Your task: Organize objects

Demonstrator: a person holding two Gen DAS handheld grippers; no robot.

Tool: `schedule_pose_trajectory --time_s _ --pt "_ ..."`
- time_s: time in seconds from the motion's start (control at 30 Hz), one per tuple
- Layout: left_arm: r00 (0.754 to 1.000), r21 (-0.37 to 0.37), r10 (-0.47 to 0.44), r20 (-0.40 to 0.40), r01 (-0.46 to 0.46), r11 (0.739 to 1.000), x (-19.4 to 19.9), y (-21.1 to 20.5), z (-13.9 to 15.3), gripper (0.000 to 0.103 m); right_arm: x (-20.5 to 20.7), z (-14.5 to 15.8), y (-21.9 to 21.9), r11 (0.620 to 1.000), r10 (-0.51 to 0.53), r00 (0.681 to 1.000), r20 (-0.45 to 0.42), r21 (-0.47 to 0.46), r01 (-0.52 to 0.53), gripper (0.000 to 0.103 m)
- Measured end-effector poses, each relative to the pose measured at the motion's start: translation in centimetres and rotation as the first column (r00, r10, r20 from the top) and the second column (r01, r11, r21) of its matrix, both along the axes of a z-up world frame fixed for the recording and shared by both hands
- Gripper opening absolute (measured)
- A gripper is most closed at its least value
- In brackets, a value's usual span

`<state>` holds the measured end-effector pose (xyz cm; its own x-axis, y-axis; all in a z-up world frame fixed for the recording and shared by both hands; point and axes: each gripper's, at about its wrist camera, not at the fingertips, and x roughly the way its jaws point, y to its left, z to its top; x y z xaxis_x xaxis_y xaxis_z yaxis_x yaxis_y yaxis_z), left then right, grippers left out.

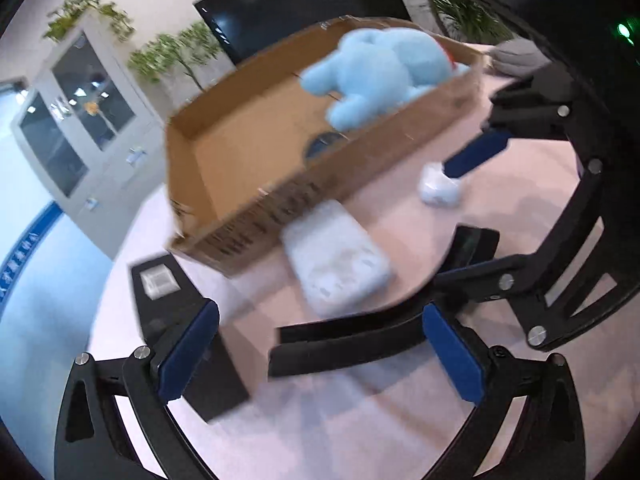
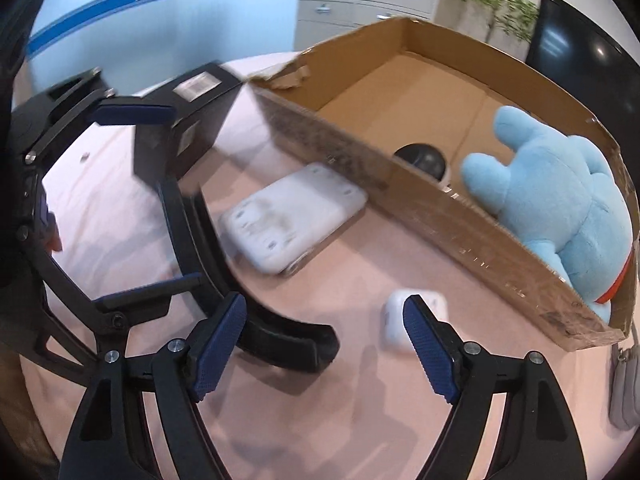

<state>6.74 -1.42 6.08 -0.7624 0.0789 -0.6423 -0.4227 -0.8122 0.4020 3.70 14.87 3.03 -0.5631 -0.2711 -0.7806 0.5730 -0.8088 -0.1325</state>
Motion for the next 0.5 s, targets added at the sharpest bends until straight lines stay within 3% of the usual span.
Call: schedule_pose_trajectory --time_s 0.1,0.23,0.43,0.47,0.5 --pt "0.999 -0.008 -0.016 0.039 0.016 1.000 1.2 -0.1 -1.1 0.102 1.4 -0.9 -0.3 0.999 0.032 0.999 -0.005 0.040 -0.032 0.081" --pt "0.994 0.014 -0.011 0.106 0.009 1.000 2.1 -0.9 -2.1 0.102 2.6 -1.6 0.1 0.998 0.063 0.997 0.046 0.004 -0.064 0.081" --pt "0.991 0.146 -0.005 0.135 -0.015 0.989 1.7 -3.1 -1.0 0.099 2.8 -1.0 1.9 0.989 0.055 0.996 0.067 -0.142 -0.045 0.080" --pt "0.988 0.162 -0.010 0.151 -0.015 0.987 1.5 -3.3 -1.0 0.087 2.7 -1.1 2.0 0.988 0.060 0.996 0.072 -0.149 -0.049 0.074" --pt "0.982 0.181 -0.021 0.186 -0.013 0.983 1.2 -3.4 -1.3 0.064 2.9 -1.2 1.9 0.987 0.064 0.995 0.078 -0.152 -0.052 0.070"
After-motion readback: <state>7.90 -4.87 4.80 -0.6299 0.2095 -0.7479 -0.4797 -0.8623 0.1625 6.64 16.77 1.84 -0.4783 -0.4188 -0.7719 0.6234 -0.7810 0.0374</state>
